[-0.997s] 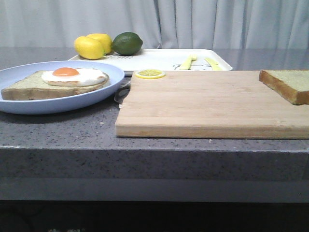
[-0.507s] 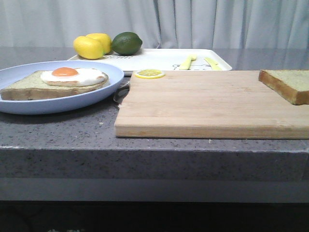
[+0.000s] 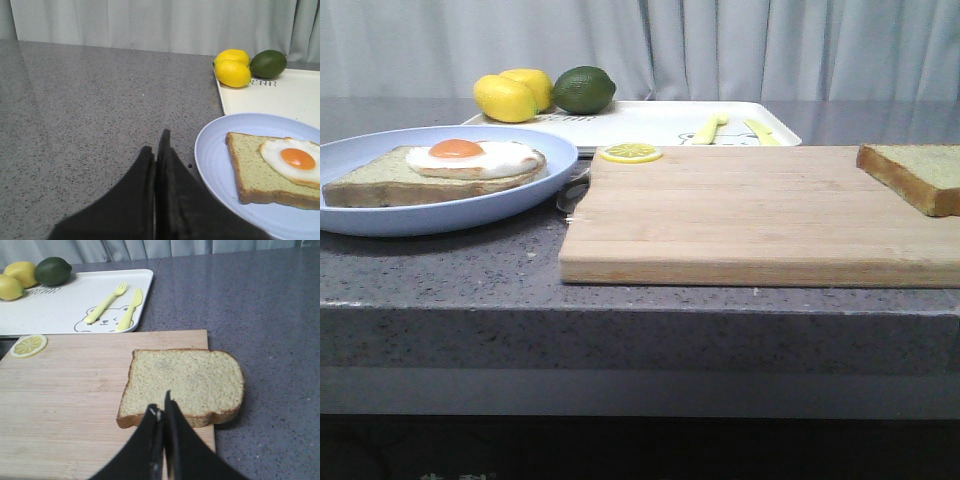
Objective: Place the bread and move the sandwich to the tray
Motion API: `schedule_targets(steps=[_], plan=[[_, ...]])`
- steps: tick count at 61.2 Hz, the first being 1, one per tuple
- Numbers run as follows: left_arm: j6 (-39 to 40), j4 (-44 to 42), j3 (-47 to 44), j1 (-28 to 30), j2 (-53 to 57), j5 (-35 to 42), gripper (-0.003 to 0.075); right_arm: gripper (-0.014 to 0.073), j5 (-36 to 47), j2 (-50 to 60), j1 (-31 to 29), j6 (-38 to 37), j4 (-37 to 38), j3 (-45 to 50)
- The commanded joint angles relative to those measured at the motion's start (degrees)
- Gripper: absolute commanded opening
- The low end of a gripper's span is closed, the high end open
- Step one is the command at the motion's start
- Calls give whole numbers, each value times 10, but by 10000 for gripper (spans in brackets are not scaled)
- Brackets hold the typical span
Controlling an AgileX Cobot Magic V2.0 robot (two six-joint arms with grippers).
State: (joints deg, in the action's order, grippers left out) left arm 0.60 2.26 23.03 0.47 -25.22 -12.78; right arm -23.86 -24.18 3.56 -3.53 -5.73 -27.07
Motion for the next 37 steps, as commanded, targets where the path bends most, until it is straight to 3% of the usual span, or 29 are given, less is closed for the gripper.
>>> schedule_targets(steps=[1,7,13,16,20,37], plan=[[-1,1,21,0,-7,54,18,98,49,-8,-5,5,-4,-22],[-1,1,21,0,-7,58,223,353,48,-8,-5,5,-4,-22],[-1,1,21,0,-7,58,550,623,50,-8,-5,5,-4,-22],[-1,1,21,0,-7,58,633,661,52,-8,-5,5,-4,-21],[-1,1,21,0,-7,58,676,642,57,-9,-5,5,-6,-21],[-1,1,21,0,-7,58,671,641,24,-99,-9,4,-9,-94]])
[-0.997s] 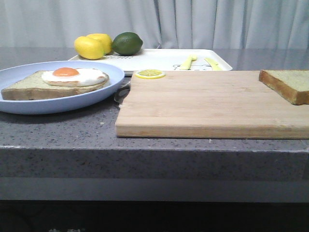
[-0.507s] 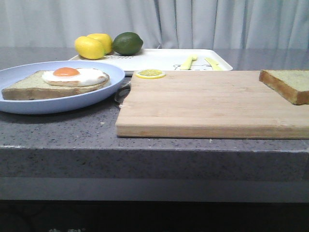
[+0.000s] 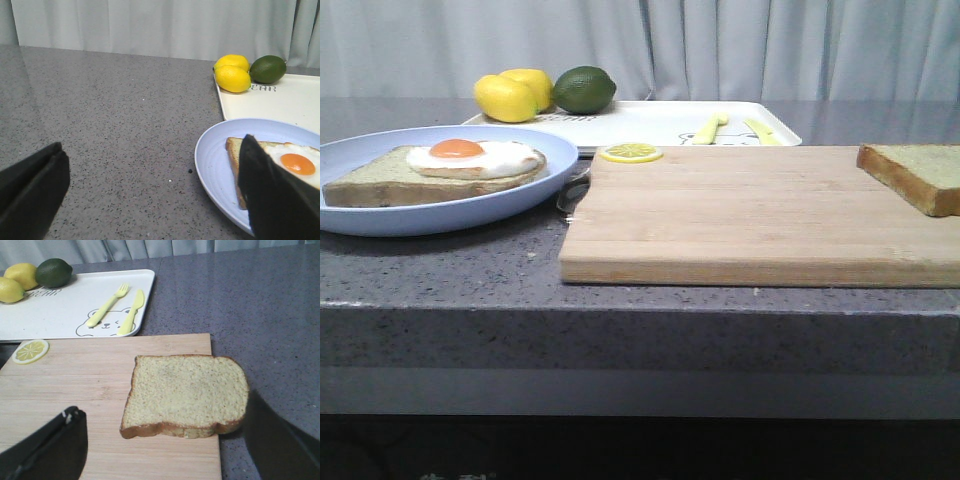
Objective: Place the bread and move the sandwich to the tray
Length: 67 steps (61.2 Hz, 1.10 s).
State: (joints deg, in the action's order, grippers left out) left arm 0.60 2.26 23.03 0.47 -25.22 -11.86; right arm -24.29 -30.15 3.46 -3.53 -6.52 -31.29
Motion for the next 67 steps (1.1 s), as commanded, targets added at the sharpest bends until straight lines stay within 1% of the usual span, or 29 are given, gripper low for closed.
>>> schedule_targets(steps=[1,8,17,25,33,41,49,54,62,67], plan=[[-1,1,21,0,-7,49,671,641,24,-48,-10,1,-1,-59],[-1,1,21,0,-7,49,671,641,-13,-129,-33,-17,0,-115],[-1,1,21,0,-7,49,671,641,-63,-234,-73,-17,-1,-185],[-1,1,21,0,-7,49,671,641,-103,-324,-129,-17,-4,-236],[-1,1,21,0,-7,49,671,641,-130,-394,-184,-13,-35,-272],[-1,1,21,-1,-7,49,671,641,-146,-447,-211,46,-81,-292],[-1,1,21,-1,-7,49,671,641,-174,-494,-227,124,-165,-307],[-1,1,21,-1,-7,49,671,641,-193,-525,-228,176,-213,-314],[-1,1,21,-1,-7,49,671,641,-210,-559,-228,228,-289,-315],[-1,1,21,-1,-7,49,671,641,-218,-571,-228,249,-312,-315]])
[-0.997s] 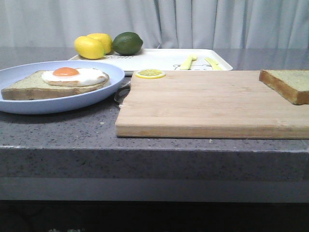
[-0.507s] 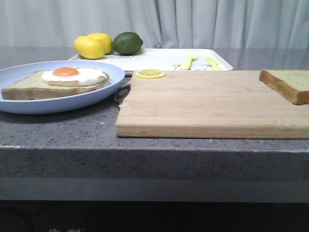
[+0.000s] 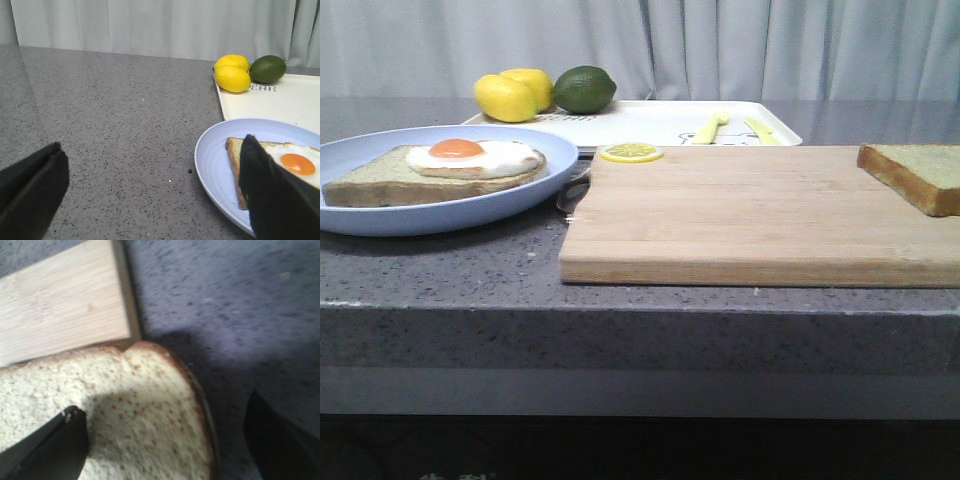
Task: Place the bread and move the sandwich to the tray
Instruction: 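Grasp the plain toast slice edge with the right gripper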
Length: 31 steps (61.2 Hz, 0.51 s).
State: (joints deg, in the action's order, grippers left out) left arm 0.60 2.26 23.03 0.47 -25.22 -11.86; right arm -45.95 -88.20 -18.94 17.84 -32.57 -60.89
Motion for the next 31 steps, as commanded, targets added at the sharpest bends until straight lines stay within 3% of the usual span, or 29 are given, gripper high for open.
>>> schedule_targets(steps=[1,9,12,24,27,31], plan=[[-1,1,21,-1,-7,49,671,641,-3,8,-4,37,-53,-19],[-1,1,21,-1,-7,49,671,582,-7,7,-4,37,-54,-19],[-1,1,21,-1,-7,49,671,493,-10,8,-4,37,-54,-19],[-1,1,21,-1,-7,49,671,-3,-20,18,-4,37,-61,-20],[-1,1,21,-1,-7,49,671,-72,-20,27,-4,37,-68,-21],[-1,1,21,-1,-7,49,671,-60,-20,44,-4,37,-76,-21]])
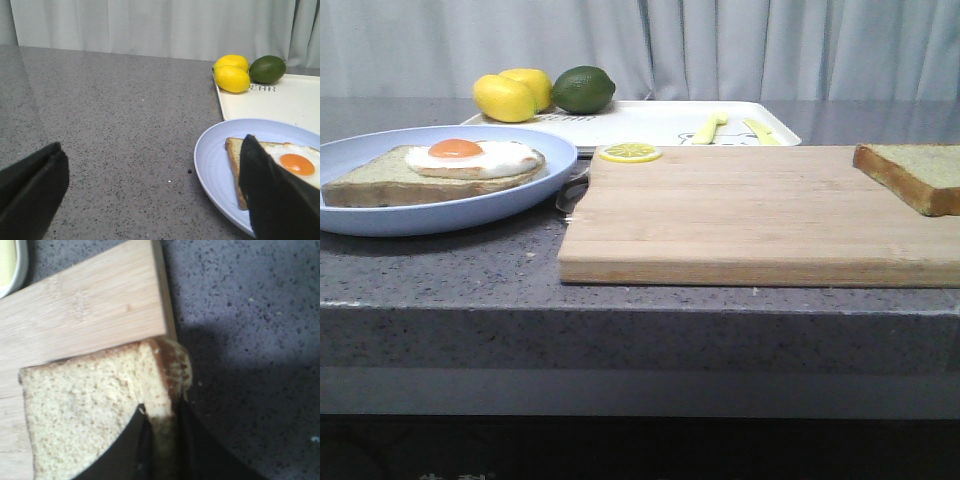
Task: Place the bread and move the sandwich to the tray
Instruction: 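Grasp the plain toast slice edge with the right gripper, then lift the toast and carry it over the egg toast on the plate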
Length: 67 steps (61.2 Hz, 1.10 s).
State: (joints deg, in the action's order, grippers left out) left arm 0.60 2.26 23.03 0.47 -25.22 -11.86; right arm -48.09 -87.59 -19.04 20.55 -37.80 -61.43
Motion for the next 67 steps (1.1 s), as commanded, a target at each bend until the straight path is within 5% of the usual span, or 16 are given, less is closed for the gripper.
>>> schedule_targets(steps=[1,12,25,36,52,67], plan=[[-1,1,21,-1,-7,49,671,-58,1,42,-3,9,-25,-16],[-1,1,21,-1,-8,49,671,-57,1,113,-3,9,-64,-16],[-1,1,21,-1,-8,49,671,-57,-25,151,38,9,-243,-16],[-1,1,21,-1,-8,49,671,-57,10,137,162,11,-344,-16],[-1,1,21,-1,-8,49,671,-57,214,39,437,69,-484,-47],[-1,1,20,-1,-8,49,671,-57,276,-101,534,96,-562,-150]])
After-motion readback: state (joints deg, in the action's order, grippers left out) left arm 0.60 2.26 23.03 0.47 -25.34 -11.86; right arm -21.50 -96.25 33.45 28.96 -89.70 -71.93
